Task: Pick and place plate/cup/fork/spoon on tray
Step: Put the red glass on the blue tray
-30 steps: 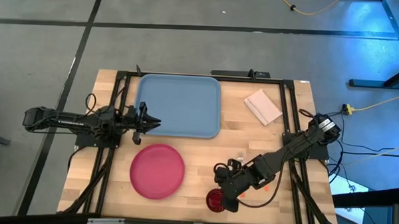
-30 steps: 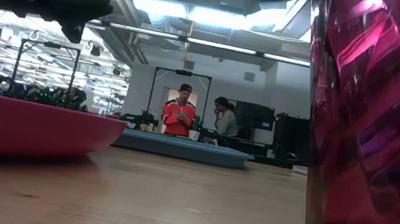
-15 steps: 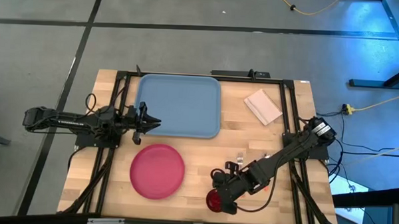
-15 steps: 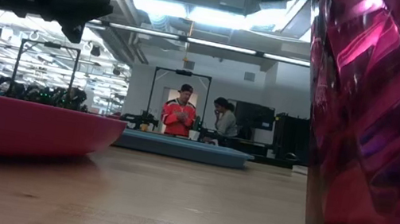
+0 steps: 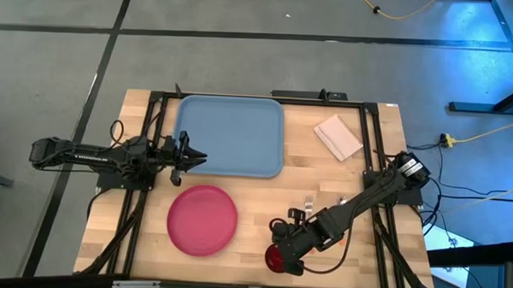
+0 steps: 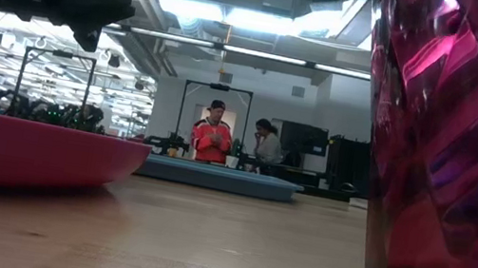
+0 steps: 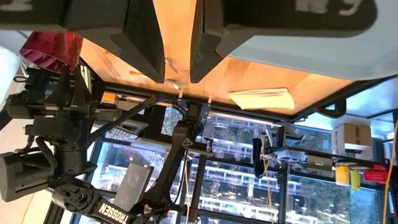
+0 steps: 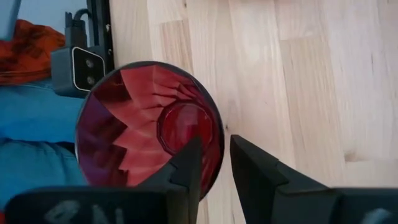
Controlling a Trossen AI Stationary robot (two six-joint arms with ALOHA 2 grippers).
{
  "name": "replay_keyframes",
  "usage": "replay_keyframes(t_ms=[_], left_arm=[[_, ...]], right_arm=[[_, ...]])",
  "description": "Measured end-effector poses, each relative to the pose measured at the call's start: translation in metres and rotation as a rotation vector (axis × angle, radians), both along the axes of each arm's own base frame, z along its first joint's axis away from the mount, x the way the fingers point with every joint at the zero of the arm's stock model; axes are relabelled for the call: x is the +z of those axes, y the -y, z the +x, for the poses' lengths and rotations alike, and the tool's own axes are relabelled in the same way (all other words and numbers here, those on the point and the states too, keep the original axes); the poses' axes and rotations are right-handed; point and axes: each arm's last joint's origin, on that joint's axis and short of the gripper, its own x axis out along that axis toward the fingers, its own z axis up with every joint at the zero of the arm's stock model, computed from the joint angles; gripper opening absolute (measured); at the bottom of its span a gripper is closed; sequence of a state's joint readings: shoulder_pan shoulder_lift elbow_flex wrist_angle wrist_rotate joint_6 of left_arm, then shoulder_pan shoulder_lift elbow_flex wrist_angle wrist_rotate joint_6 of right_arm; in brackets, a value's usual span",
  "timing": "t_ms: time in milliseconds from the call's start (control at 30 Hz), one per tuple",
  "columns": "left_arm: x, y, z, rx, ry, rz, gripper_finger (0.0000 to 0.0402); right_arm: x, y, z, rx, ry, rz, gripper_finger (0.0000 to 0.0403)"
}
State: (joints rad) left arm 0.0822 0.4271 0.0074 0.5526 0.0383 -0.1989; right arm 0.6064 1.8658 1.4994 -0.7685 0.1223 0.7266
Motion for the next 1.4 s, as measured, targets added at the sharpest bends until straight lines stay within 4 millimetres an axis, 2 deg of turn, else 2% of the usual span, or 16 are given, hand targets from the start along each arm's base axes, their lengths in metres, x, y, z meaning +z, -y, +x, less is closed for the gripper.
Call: replay_keyframes(t_ms=[300, 467, 567, 700, 900, 1033, 1200, 1400], left_arm=[[0.000, 0.000, 0.000, 0.000, -0.005, 0.000, 0.0069], [0.000, 0.000, 0.000, 0.000, -0.005, 0.000, 0.0069], [0.000, 0.000, 0.000, 0.000, -0.005, 0.000, 0.0069], [0.000, 0.000, 0.000, 0.000, -0.005, 0.000, 0.0069], [0.000, 0.000, 0.000, 0.000, -0.005, 0.000, 0.0069], [0.000, 0.000, 0.000, 0.000, -0.005, 0.000, 0.0069], [0.000, 0.000, 0.000, 0.000, -0.005, 0.000, 0.0069], [0.000, 0.000, 0.000, 0.000, -0.005, 0.000, 0.0069]], right_arm=[[-0.017, -0.002, 0.006, -0.006, -0.042, -0.028, 0.0088], [-0.019, 0.002, 0.009, -0.065, -0.048, -0.005, 0.0086], [-0.019, 0.002, 0.010, -0.069, -0.043, -0.001, 0.0070], [-0.018, 0.004, 0.011, -0.067, -0.040, -0.003, 0.0019], [-0.016, 0.007, 0.014, -0.025, -0.015, -0.043, 0.0012], [0.003, 0.010, 0.021, 0.018, 0.051, -0.138, 0.0010], [0.046, 0.020, 0.031, 0.075, 0.153, -0.323, 0.0010], [0.099, 0.055, 0.031, 0.047, 0.130, -0.556, 0.0010]])
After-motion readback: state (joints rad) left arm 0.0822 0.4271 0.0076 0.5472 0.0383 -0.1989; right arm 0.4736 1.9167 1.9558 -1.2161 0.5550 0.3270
